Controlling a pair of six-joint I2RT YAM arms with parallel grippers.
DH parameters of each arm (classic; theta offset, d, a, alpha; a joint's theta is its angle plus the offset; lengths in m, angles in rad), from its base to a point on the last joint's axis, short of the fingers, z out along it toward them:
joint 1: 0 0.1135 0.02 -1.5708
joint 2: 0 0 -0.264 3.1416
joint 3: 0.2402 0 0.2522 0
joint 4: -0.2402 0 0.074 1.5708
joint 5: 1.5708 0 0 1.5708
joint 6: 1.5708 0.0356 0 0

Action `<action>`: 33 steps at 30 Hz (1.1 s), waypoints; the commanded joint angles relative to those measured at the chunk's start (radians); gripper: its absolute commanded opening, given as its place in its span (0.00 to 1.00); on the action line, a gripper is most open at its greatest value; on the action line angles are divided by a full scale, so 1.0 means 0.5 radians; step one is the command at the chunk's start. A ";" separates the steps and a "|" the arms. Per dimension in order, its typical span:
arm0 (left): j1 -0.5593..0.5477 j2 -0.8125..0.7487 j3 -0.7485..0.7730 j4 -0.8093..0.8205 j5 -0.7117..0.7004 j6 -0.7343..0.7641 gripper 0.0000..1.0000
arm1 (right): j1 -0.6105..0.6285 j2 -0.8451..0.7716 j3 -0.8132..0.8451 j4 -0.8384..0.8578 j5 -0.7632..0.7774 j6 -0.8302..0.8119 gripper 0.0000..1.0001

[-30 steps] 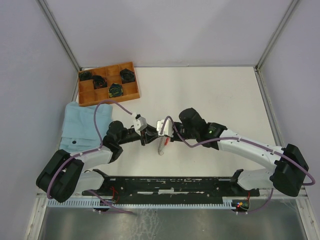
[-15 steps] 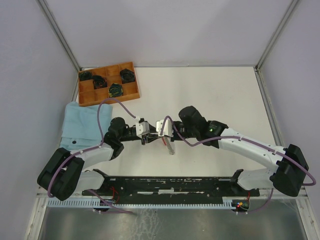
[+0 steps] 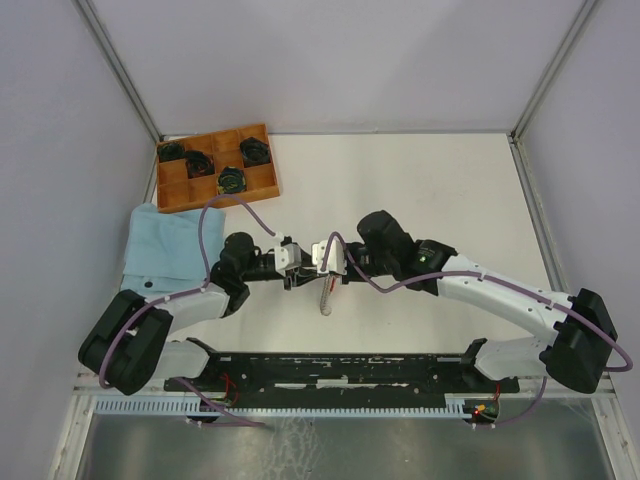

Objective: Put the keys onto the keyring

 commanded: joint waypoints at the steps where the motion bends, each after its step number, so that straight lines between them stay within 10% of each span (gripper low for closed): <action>1: 0.004 0.030 0.091 0.055 0.092 0.046 0.33 | 0.005 0.003 0.114 0.031 -0.066 -0.028 0.01; 13: -0.014 0.048 0.098 0.058 0.188 0.039 0.28 | 0.007 0.027 0.141 -0.015 -0.094 -0.031 0.01; 21: -0.016 0.060 0.105 0.058 0.210 0.013 0.03 | 0.005 0.010 0.130 -0.041 -0.057 -0.024 0.01; 33: -0.014 -0.017 0.022 0.227 -0.071 -0.207 0.03 | 0.005 -0.152 -0.068 -0.032 0.179 0.065 0.01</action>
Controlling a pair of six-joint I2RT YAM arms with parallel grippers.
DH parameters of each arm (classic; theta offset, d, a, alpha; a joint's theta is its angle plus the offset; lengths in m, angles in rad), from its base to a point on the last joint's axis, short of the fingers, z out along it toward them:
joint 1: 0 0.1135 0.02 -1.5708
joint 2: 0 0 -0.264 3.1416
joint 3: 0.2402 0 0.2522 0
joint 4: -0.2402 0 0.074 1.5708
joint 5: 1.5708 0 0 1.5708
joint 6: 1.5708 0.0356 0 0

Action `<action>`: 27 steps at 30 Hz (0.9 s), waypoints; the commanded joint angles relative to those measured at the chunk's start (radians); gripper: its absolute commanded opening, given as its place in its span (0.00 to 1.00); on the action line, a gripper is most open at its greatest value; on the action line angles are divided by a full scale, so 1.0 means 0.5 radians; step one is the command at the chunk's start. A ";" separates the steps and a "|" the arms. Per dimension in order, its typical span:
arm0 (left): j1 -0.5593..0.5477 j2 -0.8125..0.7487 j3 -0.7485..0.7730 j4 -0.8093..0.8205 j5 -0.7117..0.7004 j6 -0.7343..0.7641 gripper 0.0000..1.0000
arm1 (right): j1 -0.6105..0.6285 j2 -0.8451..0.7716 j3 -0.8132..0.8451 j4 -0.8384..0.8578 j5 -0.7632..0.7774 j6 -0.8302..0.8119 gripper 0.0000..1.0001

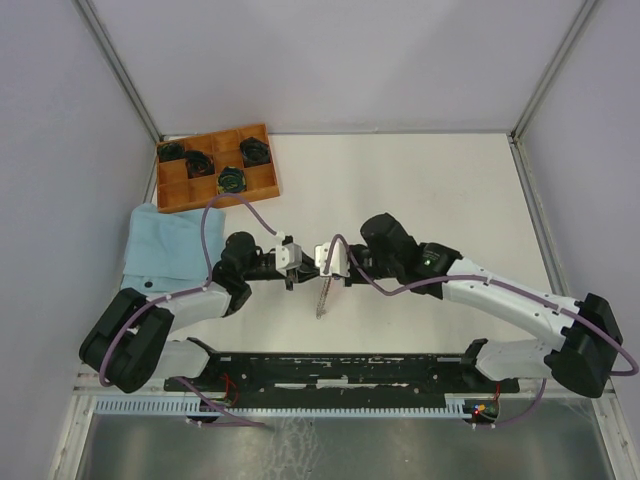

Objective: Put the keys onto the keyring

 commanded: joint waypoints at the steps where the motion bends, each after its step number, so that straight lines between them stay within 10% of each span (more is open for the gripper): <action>1: 0.011 -0.059 -0.019 0.195 -0.148 -0.165 0.03 | 0.001 -0.109 -0.072 0.018 0.134 0.063 0.01; 27: -0.033 0.046 -0.168 0.843 -0.550 -0.845 0.03 | 0.004 0.002 -0.397 0.701 -0.036 0.395 0.01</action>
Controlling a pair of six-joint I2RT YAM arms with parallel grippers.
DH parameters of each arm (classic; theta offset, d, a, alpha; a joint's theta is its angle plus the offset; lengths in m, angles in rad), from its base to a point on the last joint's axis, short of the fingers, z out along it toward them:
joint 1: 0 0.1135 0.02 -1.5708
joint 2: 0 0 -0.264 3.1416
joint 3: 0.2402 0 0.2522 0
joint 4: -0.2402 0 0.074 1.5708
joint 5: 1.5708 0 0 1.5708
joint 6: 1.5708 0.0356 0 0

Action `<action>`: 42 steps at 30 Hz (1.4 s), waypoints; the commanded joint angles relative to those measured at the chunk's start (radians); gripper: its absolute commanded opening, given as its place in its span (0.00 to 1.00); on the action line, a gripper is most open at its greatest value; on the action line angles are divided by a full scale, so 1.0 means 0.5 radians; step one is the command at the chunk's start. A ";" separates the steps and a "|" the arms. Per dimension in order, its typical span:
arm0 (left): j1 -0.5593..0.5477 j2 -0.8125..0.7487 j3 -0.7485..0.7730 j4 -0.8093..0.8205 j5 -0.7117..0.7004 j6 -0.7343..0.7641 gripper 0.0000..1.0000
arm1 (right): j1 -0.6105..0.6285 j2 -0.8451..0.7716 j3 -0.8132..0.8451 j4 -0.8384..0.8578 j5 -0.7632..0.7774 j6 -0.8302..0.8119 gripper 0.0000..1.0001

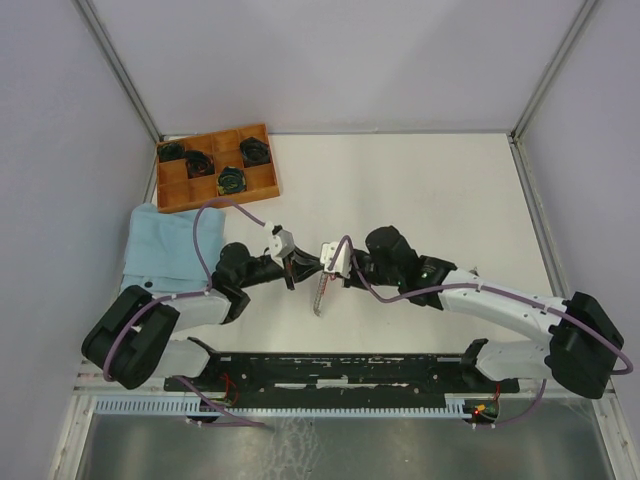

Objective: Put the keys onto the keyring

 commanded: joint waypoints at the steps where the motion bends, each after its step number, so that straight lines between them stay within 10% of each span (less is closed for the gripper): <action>1: -0.023 0.027 -0.028 0.460 -0.190 -0.228 0.03 | 0.007 0.073 0.011 0.144 -0.102 0.085 0.01; 25: -0.036 0.043 -0.087 0.556 -0.254 -0.270 0.03 | 0.000 -0.234 -0.303 0.644 0.147 0.302 0.36; 42: -0.039 0.040 -0.096 0.610 -0.260 -0.291 0.03 | -0.131 -0.113 -0.335 0.942 0.098 0.890 0.41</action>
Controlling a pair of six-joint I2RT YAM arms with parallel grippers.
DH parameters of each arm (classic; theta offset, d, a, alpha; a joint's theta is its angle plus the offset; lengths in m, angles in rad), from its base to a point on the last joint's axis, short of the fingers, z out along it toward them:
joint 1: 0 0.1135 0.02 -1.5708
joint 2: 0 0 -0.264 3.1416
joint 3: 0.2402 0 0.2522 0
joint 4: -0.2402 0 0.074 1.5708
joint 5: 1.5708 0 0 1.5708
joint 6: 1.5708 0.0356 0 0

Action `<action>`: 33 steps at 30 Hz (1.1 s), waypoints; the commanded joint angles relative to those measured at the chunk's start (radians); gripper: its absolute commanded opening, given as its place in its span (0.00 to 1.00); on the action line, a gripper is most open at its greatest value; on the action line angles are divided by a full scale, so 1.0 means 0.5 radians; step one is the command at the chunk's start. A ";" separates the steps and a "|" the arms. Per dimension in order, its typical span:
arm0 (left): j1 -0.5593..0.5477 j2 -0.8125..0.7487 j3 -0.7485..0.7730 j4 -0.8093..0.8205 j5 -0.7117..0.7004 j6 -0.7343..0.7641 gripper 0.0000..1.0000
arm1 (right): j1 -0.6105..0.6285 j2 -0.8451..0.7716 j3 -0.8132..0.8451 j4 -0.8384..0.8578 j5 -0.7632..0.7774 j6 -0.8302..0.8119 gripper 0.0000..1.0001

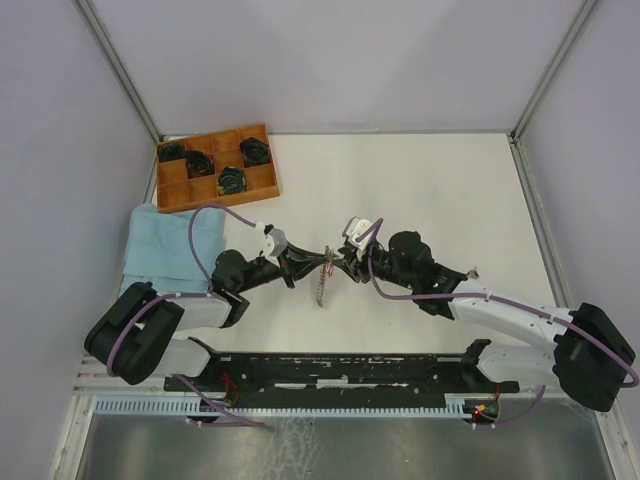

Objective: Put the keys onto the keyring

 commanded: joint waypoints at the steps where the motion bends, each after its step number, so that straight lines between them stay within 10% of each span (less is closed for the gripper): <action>1: -0.013 -0.028 0.009 0.192 -0.042 -0.059 0.03 | -0.018 0.054 -0.020 0.204 -0.037 0.197 0.41; 15: -0.015 -0.018 0.003 0.238 -0.053 -0.083 0.03 | -0.039 0.149 -0.030 0.306 -0.149 0.287 0.26; 22: -0.029 -0.002 -0.009 0.302 -0.092 -0.101 0.03 | -0.041 0.189 0.001 0.300 -0.224 0.269 0.01; 33: -0.147 0.152 -0.058 0.541 -0.321 -0.164 0.03 | -0.030 0.261 0.146 0.063 -0.307 0.051 0.01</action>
